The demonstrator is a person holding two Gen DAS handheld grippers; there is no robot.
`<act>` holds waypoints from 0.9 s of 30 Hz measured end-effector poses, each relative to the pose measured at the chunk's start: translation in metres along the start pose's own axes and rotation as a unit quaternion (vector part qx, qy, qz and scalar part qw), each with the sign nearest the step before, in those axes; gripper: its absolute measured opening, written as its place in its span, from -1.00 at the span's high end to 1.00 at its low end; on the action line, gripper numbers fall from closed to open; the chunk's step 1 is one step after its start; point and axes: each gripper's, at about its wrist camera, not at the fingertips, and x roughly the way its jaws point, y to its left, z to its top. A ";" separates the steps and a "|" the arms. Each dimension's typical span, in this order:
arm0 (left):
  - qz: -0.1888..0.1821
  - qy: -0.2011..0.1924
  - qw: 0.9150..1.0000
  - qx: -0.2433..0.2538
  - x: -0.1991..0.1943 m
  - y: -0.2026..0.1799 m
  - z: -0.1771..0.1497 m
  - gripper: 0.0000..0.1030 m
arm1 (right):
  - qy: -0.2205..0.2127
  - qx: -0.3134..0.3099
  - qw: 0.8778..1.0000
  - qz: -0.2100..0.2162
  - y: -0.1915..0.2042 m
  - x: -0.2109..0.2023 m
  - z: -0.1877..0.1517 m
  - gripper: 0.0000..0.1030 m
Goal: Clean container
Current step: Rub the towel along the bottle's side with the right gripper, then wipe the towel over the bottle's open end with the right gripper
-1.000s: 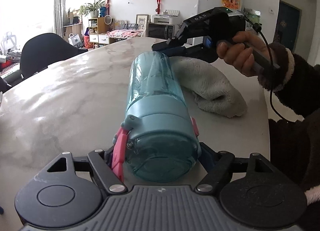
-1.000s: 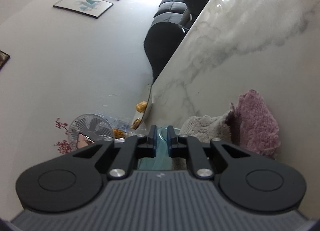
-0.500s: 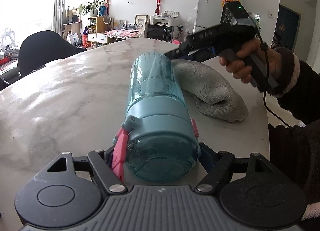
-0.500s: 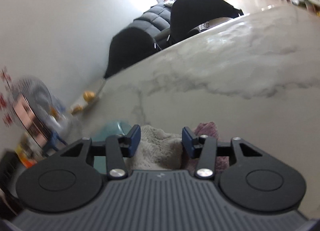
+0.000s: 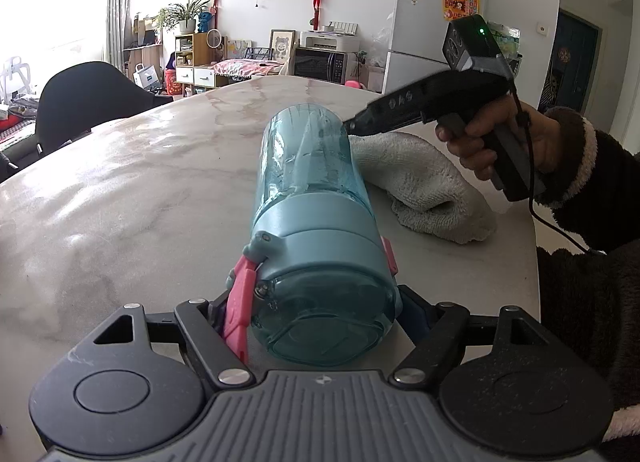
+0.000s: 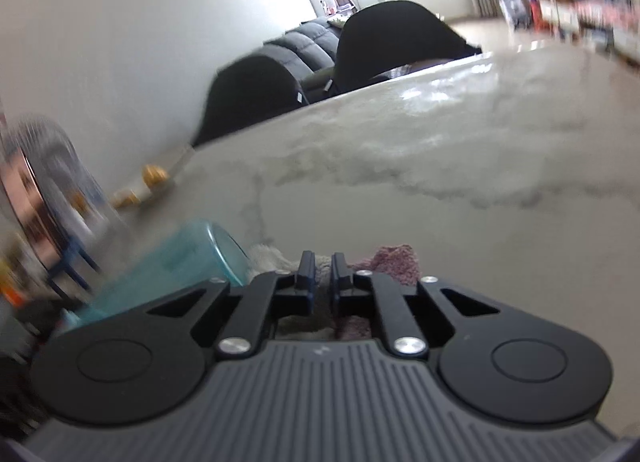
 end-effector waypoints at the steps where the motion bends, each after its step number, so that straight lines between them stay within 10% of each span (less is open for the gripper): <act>1: 0.000 0.000 1.000 0.000 0.000 0.000 0.000 -0.53 | -0.003 0.021 1.000 0.015 -0.005 -0.002 0.002 0.86; 17: 0.001 0.000 1.000 0.001 0.003 -0.001 -0.001 -0.54 | 0.006 0.190 0.961 0.200 -0.026 0.002 0.020 0.86; 27: 0.001 0.000 1.000 0.001 0.003 -0.002 -0.001 -0.54 | 0.059 0.260 0.945 0.189 -0.035 0.030 0.004 0.86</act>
